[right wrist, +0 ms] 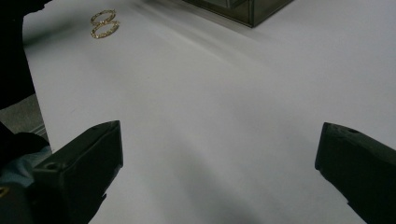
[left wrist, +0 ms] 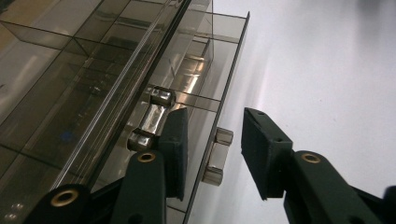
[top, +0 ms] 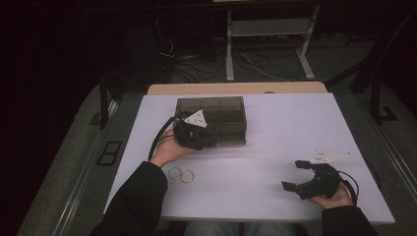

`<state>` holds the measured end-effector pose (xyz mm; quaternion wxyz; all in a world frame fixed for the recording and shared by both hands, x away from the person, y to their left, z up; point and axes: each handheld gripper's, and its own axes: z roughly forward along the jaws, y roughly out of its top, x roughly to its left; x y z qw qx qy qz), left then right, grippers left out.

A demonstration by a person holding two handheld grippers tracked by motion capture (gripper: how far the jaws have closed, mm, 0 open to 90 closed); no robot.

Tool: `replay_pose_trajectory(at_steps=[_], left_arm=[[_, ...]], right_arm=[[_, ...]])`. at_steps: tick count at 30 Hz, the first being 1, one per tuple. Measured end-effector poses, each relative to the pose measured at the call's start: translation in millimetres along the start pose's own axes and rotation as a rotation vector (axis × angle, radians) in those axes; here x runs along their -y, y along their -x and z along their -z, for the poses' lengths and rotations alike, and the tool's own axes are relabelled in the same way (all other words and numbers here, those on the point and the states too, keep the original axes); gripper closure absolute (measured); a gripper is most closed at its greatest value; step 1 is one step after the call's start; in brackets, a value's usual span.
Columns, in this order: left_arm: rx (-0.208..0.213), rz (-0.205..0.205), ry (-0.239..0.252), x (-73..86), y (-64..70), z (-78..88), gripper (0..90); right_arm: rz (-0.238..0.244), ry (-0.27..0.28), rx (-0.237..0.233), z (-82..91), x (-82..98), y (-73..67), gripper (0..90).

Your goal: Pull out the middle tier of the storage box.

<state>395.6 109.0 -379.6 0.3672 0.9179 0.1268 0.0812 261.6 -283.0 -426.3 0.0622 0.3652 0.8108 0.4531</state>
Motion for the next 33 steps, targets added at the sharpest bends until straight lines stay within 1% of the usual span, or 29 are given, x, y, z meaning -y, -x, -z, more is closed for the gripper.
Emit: replay_pose_trajectory(at_steps=[6, 9, 10, 14, 17, 19, 21, 23, 25, 26, 33], left_arm=[[-0.001, 0.003, -0.019, 1.4, -0.2, -5.2, 69.1], [-0.002, 0.003, -0.005, 2.8, 0.4, -7.1, 73.9], [0.000, 0.000, -0.007, 3.4, 0.3, -7.2, 75.8], [-0.007, 0.021, 0.016, 7.9, -1.6, -8.2, 80.6], [-0.001, 0.028, 0.033, 10.3, -2.6, -7.9, 81.5], [0.000, 0.031, 0.039, 11.0, -1.9, -7.9, 81.8], [0.004, 0.023, 0.038, 11.4, -1.8, -7.3, 82.2], [0.009, 0.030, 0.046, 11.9, -1.5, -7.2, 82.4], [0.010, 0.029, 0.046, 12.0, -1.5, -7.0, 82.6], [0.015, 0.022, 0.042, 11.9, -1.2, -6.4, 82.7], [0.024, 0.022, 0.039, 11.3, 2.2, -5.6, 83.2]], right_arm=[[-0.001, -0.007, -0.003, -0.2, 0.1, -0.3, 0.3], [-0.004, -0.007, -0.002, -0.4, 0.0, -0.3, 0.3], [-0.004, -0.007, -0.002, -0.5, 0.0, -0.3, 0.3], [-0.006, -0.010, -0.004, -0.8, 0.0, -0.4, 0.3], [-0.007, -0.011, -0.005, -0.9, 0.0, -0.4, 0.3], [-0.003, -0.013, -0.007, -0.8, 0.2, 0.0, 0.3], [-0.005, -0.015, -0.008, -1.0, 0.1, 0.1, 0.3], [-0.004, -0.015, -0.008, -1.0, 0.1, -0.1, 0.3], [-0.003, -0.014, -0.007, -0.9, 0.1, -0.1, 0.3], [-0.003, -0.014, -0.007, -0.9, 0.1, 0.0, 0.3], [-0.003, -0.016, -0.007, -1.2, 0.1, 0.0, 0.3]])
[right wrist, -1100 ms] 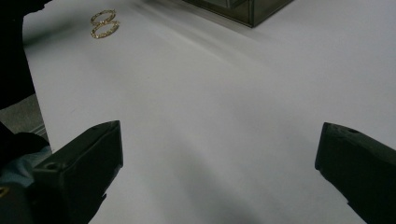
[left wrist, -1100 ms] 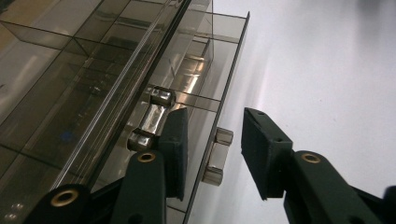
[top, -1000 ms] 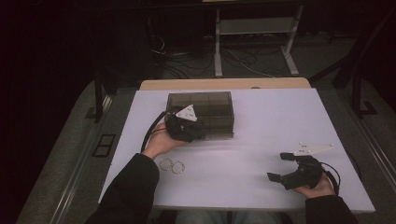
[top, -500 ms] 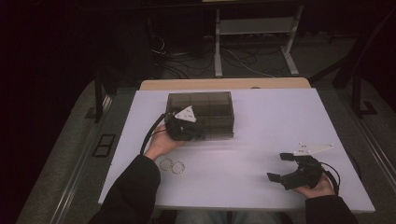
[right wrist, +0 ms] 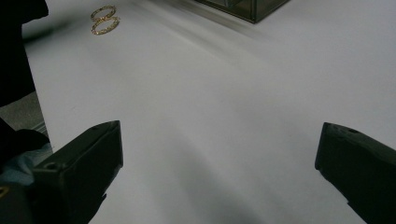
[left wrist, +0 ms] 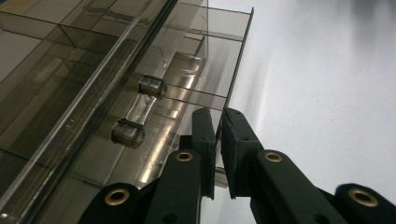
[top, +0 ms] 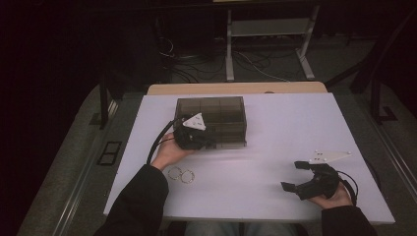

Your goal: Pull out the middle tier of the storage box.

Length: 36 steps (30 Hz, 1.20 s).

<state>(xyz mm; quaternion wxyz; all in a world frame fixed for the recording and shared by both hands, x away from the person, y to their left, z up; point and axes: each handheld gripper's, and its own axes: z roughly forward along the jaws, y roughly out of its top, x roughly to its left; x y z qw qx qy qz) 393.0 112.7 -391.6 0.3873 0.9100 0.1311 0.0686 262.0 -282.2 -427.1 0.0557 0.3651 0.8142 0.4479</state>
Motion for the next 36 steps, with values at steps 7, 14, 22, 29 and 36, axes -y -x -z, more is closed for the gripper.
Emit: replay_pose_trajectory(at_steps=[7, 14, 22, 29, 36], left_arm=[[0.005, -0.002, 0.006, 1.2, 3.0, 0.8, 83.6], [0.015, -0.004, 0.003, 3.8, 8.6, 1.0, 84.1], [0.015, -0.006, 0.011, 7.5, 15.5, 1.9, 84.2], [0.012, -0.003, 0.010, 8.3, 20.9, 2.2, 84.3], [0.014, 0.000, 0.005, 10.0, 24.5, 3.7, 84.2]], right_arm=[[0.000, 0.002, 0.000, -0.2, -0.1, 0.0, 0.3], [0.004, 0.004, -0.001, -0.8, -0.1, -0.3, 0.3], [0.001, 0.001, -0.004, -1.5, -0.6, -2.3, 0.3], [0.005, 0.003, -0.007, -2.1, -1.0, -2.3, 0.3], [0.009, -0.003, -0.014, -3.2, -1.6, -3.2, 0.3]])
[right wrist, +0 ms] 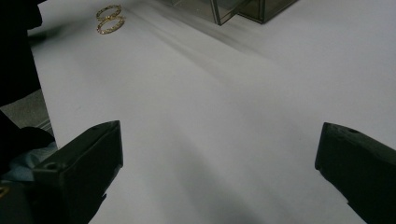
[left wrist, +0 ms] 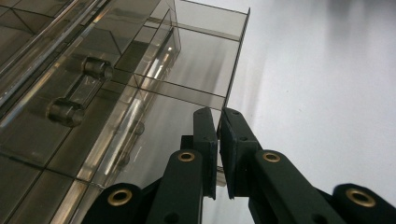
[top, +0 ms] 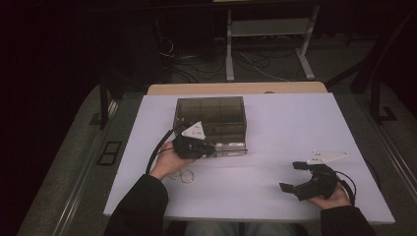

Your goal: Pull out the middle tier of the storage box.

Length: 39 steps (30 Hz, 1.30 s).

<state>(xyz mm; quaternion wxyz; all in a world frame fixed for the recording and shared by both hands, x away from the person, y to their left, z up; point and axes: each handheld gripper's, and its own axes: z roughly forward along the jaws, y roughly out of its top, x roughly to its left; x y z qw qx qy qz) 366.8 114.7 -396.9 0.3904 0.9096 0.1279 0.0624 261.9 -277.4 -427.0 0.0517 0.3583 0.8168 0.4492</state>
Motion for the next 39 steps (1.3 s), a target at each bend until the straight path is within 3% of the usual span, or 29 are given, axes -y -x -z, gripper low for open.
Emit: replay_pose_trajectory(at_steps=[32, 39], left_arm=[[0.009, 0.009, -0.005, 5.7, 10.1, 3.0, 84.0], [0.005, 0.035, 0.005, 5.2, 10.6, 7.1, 77.0]], right_arm=[[-0.001, 0.006, -0.001, 0.5, -0.2, -0.4, 0.3], [-0.001, 0.008, 0.000, 0.5, 0.1, -0.1, 0.3]])
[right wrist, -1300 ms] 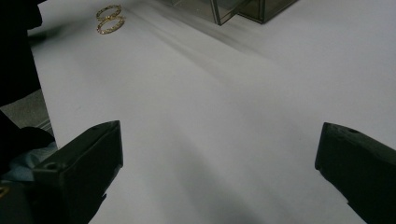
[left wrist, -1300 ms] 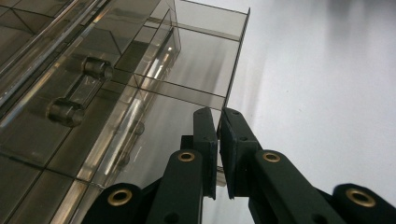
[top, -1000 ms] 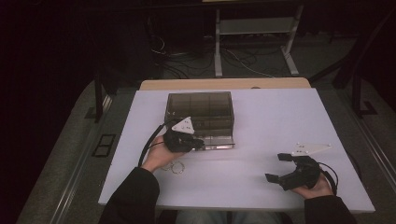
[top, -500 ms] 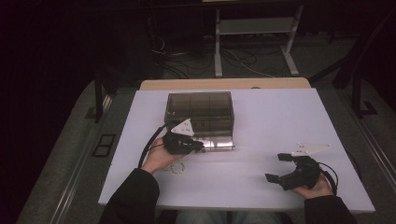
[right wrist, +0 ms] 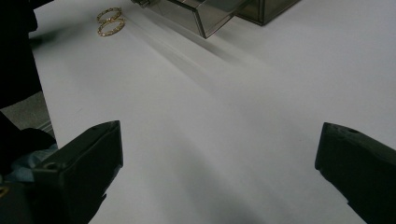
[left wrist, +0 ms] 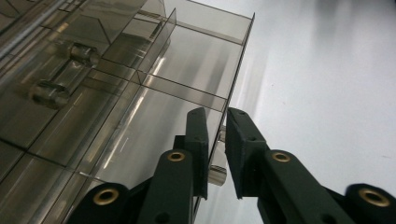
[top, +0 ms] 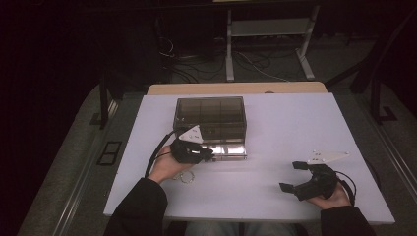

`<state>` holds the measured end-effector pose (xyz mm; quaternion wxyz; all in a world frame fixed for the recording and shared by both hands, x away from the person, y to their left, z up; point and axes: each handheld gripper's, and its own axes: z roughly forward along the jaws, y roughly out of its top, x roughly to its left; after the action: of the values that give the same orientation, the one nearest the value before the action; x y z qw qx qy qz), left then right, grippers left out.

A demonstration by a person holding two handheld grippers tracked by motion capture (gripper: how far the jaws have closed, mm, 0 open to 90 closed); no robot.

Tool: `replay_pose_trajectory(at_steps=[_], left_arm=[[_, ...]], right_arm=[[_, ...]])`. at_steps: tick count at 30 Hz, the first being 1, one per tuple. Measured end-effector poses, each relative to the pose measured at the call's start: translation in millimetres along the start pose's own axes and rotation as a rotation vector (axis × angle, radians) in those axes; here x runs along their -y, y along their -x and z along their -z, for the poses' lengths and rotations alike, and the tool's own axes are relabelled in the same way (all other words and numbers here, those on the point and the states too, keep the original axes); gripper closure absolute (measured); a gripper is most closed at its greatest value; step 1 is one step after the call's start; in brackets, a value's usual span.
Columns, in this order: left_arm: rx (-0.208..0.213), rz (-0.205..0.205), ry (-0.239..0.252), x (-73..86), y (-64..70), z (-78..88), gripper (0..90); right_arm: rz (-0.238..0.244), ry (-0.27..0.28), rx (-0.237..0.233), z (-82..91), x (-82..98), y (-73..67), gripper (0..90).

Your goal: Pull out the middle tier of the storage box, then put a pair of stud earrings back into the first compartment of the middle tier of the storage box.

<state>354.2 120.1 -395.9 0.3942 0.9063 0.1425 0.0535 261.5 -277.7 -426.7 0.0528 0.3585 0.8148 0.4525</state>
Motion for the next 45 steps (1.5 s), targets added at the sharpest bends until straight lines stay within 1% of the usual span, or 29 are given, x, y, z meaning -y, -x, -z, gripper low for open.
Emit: replay_pose_trajectory(at_steps=[1, 3, 4, 5, 7, 8, 10, 15, 18, 20, 22, 24, 27, 29, 31, 32, 34, 35, 41, 43, 44, 45], left_arm=[[-0.003, 0.001, -0.006, -1.0, 0.7, 1.8, 75.9], [-0.005, 0.019, -0.008, -2.4, 3.3, 4.6, 73.5], [-0.007, 0.016, -0.015, -3.1, 4.1, 6.0, 73.0], [-0.007, 0.016, -0.015, -3.1, 4.1, 6.0, 72.1], [-0.016, 0.026, -0.017, -5.5, 7.8, 11.1, 71.3], [-0.022, 0.038, -0.010, -6.1, 9.3, 12.3, 71.2], [-0.026, 0.045, -0.007, -7.9, 10.6, 15.3, 70.1], [-0.043, 0.062, -0.012, -12.6, 15.3, 22.8, 68.4], [-0.053, 0.079, -0.013, -14.9, 19.0, 28.5, 66.9], [-0.062, 0.087, -0.007, -16.1, 21.0, 33.4, 65.7], [-0.067, 0.095, 0.005, -16.3, 22.3, 36.7, 63.8], [-0.068, 0.109, 0.021, -15.4, 23.4, 40.2, 61.7], [-0.070, 0.122, 0.038, -13.1, 24.4, 44.8, 58.7], [-0.069, 0.127, 0.040, -11.9, 24.6, 46.1, 58.2], [-0.070, 0.145, 0.046, -8.8, 25.5, 48.3, 56.7], [-0.079, 0.157, 0.047, -6.4, 26.2, 49.5, 52.6], [-0.083, 0.162, 0.048, -4.7, 26.6, 50.9, 49.1], [-0.095, 0.175, 0.057, -2.1, 27.9, 53.3, 46.8], [-0.102, 0.216, 0.071, 6.4, 31.6, 58.3, 35.4], [-0.105, 0.219, 0.074, 7.6, 32.1, 59.1, 31.9], [-0.110, 0.229, 0.081, 9.5, 33.2, 60.5, 29.0], [-0.110, 0.229, 0.081, 9.5, 33.2, 60.5, 26.6]], right_arm=[[-0.009, 0.001, 0.002, 0.2, 0.3, -0.3, 0.3], [-0.020, 0.003, 0.006, 0.6, 0.8, -0.5, 0.3], [-0.017, 0.004, 0.007, 0.9, 1.1, -0.1, 0.3], [-0.019, 0.008, 0.008, 1.1, 1.2, 0.0, 0.3], [-0.023, 0.013, 0.010, 2.0, 1.5, 0.1, 0.3], [-0.031, 0.015, 0.010, 2.3, 1.4, -0.2, 0.3], [-0.023, 0.021, 0.011, 3.0, 1.9, 0.4, 0.3], [-0.036, 0.032, 0.011, 5.9, 2.2, 0.2, 0.3], [-0.035, 0.039, 0.006, 7.4, 2.2, 1.5, 0.3], [-0.037, 0.042, 0.003, 8.1, 2.4, 1.6, 0.3], [-0.027, 0.042, 0.000, 8.7, 2.8, 1.8, 0.3], [-0.035, 0.048, -0.001, 9.8, 2.7, 1.4, 0.3], [-0.032, 0.056, 0.001, 10.4, 2.9, 2.2, 0.3], [-0.032, 0.054, 0.001, 10.5, 3.1, 2.6, 0.3], [-0.041, 0.052, 0.003, 10.5, 3.4, 2.6, 0.3], [-0.044, 0.053, 0.004, 10.2, 3.5, 3.0, 0.3], [-0.044, 0.053, 0.005, 10.2, 3.4, 3.0, 0.3], [-0.044, 0.055, 0.006, 10.7, 3.3, 2.9, 0.3], [-0.044, 0.057, 0.009, 11.6, 3.6, 3.3, 0.3], [-0.047, 0.056, 0.010, 11.8, 3.8, 3.3, 0.3], [-0.049, 0.058, 0.011, 12.0, 4.0, 3.9, 0.3], [-0.049, 0.058, 0.011, 12.1, 4.0, 4.0, 0.3]])
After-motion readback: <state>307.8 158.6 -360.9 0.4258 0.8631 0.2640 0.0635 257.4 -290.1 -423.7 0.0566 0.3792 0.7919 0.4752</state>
